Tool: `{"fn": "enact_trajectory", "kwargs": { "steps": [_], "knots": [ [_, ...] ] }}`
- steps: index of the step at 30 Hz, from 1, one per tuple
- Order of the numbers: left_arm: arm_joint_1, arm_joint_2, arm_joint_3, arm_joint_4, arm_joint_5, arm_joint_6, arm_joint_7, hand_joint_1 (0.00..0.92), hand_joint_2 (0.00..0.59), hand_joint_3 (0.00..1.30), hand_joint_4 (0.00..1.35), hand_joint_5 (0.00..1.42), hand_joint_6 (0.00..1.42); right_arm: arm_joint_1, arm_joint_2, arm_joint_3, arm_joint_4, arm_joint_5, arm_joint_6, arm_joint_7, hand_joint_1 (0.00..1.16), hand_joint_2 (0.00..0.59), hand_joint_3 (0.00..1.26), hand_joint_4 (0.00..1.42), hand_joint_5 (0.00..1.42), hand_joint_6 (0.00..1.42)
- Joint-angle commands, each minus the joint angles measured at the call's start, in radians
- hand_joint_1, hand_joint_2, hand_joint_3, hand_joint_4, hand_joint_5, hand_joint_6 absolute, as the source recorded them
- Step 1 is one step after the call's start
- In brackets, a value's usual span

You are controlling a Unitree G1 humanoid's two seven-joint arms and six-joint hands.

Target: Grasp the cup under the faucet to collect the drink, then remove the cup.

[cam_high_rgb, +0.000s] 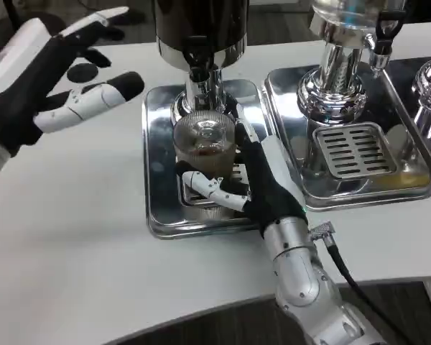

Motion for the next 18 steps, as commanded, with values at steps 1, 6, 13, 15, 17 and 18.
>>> {"fn": "enact_trajectory", "kwargs": {
  "steps": [1, 6, 13, 15, 17, 18],
  "knots": [
    [0.046, 0.014, 0.024, -0.01, 0.004, 0.046, 0.015, 0.0, 0.063, 0.21, 0.13, 0.19, 0.42, -0.017, 0.013, 0.002, 0.024, -0.006, 0.004, -0.016, 0.63, 0.168, 0.0, 0.0, 0.12, 0.29],
    [0.075, 0.021, 0.042, -0.005, 0.008, 0.067, 0.023, 0.0, 0.063, 0.22, 0.13, 0.19, 0.42, -0.023, 0.013, 0.002, 0.034, -0.003, 0.001, -0.017, 0.63, 0.168, 0.0, 0.0, 0.12, 0.29],
    [0.088, 0.031, 0.045, 0.041, 0.015, 0.066, 0.022, 0.0, 0.067, 0.24, 0.14, 0.19, 0.42, -0.027, 0.013, 0.003, 0.042, -0.006, 0.004, -0.021, 0.63, 0.168, 0.0, 0.0, 0.15, 0.31],
    [0.09, 0.031, 0.045, 0.05, 0.013, 0.064, 0.021, 0.0, 0.076, 0.25, 0.16, 0.19, 0.42, -0.029, 0.014, 0.005, 0.044, -0.01, 0.008, -0.027, 0.63, 0.168, 0.0, 0.0, 0.15, 0.32],
    [0.09, 0.031, 0.045, 0.057, 0.012, 0.062, 0.02, 0.0, 0.078, 0.25, 0.16, 0.19, 0.42, -0.031, 0.015, 0.007, 0.049, -0.012, 0.009, -0.03, 0.64, 0.161, 0.0, 0.0, 0.17, 0.33],
    [0.09, 0.032, 0.045, 0.06, 0.012, 0.061, 0.02, 0.0, 0.078, 0.25, 0.16, 0.19, 0.42, -0.033, 0.016, 0.008, 0.053, -0.013, 0.01, -0.03, 0.64, 0.161, 0.0, 0.0, 0.17, 0.33]
  ]
}}
